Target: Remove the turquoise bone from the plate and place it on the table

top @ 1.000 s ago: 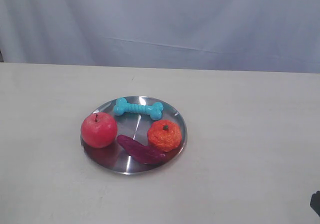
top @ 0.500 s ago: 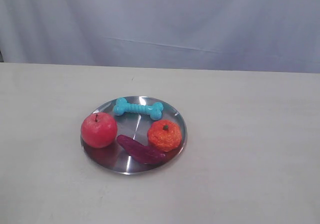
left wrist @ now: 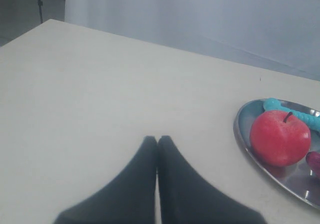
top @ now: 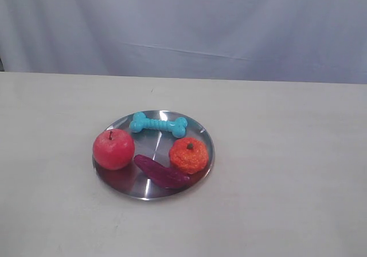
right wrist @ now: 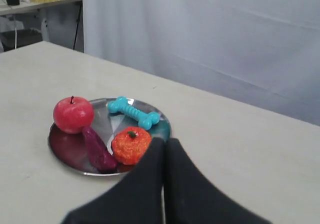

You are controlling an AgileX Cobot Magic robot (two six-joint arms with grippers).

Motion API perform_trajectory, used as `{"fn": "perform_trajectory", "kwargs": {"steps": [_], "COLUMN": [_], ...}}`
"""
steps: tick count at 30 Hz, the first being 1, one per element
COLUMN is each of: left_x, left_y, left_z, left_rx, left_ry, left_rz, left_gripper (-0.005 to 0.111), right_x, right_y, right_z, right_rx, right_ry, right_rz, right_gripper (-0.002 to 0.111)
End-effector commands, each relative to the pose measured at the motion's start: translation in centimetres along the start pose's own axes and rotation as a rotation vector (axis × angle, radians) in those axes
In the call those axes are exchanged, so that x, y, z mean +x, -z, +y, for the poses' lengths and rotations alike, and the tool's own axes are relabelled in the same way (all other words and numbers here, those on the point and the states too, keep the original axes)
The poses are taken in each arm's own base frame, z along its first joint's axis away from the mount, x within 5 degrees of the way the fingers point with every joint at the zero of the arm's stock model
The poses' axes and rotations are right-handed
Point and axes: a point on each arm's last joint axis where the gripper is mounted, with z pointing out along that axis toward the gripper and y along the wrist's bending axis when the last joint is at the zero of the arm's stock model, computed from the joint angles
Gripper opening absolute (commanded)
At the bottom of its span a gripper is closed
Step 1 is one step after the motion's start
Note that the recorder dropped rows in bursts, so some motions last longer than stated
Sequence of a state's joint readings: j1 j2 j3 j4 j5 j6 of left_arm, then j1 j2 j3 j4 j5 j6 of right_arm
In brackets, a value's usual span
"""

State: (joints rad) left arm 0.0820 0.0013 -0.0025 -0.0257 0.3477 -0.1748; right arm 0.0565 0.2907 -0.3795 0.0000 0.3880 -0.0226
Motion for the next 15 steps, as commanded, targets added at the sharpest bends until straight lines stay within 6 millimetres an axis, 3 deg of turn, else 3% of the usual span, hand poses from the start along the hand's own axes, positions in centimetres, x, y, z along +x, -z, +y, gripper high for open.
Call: {"fn": "perform_trajectory", "kwargs": {"steps": [1,6,15], "left_x": [0.0,0.0,0.0], "left_y": [0.0,0.0,0.0], "left_z": [0.0,0.0,0.0], "left_rx": [0.005,0.005,0.005], "left_ry": [0.000,0.000,0.000], "left_rz": [-0.003,-0.003,-0.003], "left_gripper": [0.000,0.000,0.000], "right_x": [-1.1,-2.8,-6.9], "right_y": [-1.7,-4.7,-13.6], "right_z": [0.3,1.1,3.8], "right_rx": [-0.036,-0.095,-0.239], "right_ry": [0.044,0.077,0.330], "right_rz": [0.080,0.263,0.514], "right_gripper": [0.000,0.000,0.000]}}
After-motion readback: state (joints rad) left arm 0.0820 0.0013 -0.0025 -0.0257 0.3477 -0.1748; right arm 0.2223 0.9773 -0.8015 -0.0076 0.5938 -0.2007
